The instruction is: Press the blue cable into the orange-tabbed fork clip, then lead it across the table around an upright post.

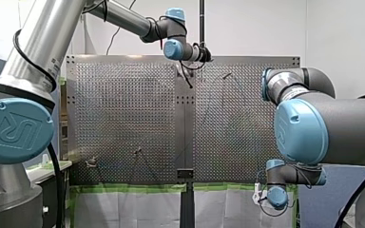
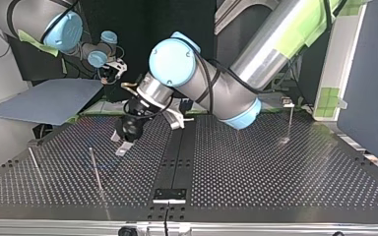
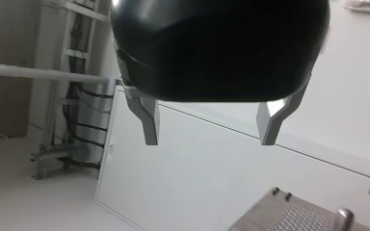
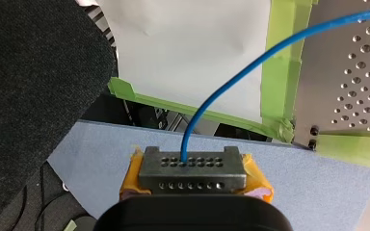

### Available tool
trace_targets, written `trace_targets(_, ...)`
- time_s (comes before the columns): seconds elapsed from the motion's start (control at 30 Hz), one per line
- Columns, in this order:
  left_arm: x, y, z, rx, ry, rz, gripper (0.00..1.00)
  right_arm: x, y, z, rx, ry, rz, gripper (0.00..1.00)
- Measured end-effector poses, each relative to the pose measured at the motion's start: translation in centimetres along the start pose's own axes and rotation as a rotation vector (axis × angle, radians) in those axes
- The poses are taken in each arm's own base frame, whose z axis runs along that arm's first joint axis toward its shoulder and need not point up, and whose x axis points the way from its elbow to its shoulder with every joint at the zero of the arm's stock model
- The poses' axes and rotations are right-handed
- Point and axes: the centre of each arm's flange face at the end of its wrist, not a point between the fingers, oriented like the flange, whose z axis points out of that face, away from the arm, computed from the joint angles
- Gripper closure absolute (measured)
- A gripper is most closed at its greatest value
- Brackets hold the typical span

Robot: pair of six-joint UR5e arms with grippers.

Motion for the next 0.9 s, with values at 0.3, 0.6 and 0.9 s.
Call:
trace_targets(0.3, 2.6, -0.7, 1.0, 0.004, 0.060, 0.002, 0.00, 0.1, -0.1, 0.0, 0.002, 0.001, -0.001, 1.00)
trace_targets(0.6, 5.6, -0.9, 2.5, -0.060, 0.115, 0.083, 0.00, 0.1, -0.2, 0.0, 0.003, 0.001, -0.002, 1.00)
trace_targets(0.9, 5.4, -0.6, 2.2, -0.147, 0.143, 0.179, 0.00, 0.1, -0.2, 0.0, 0.004, 0.002, -0.002, 1.00)
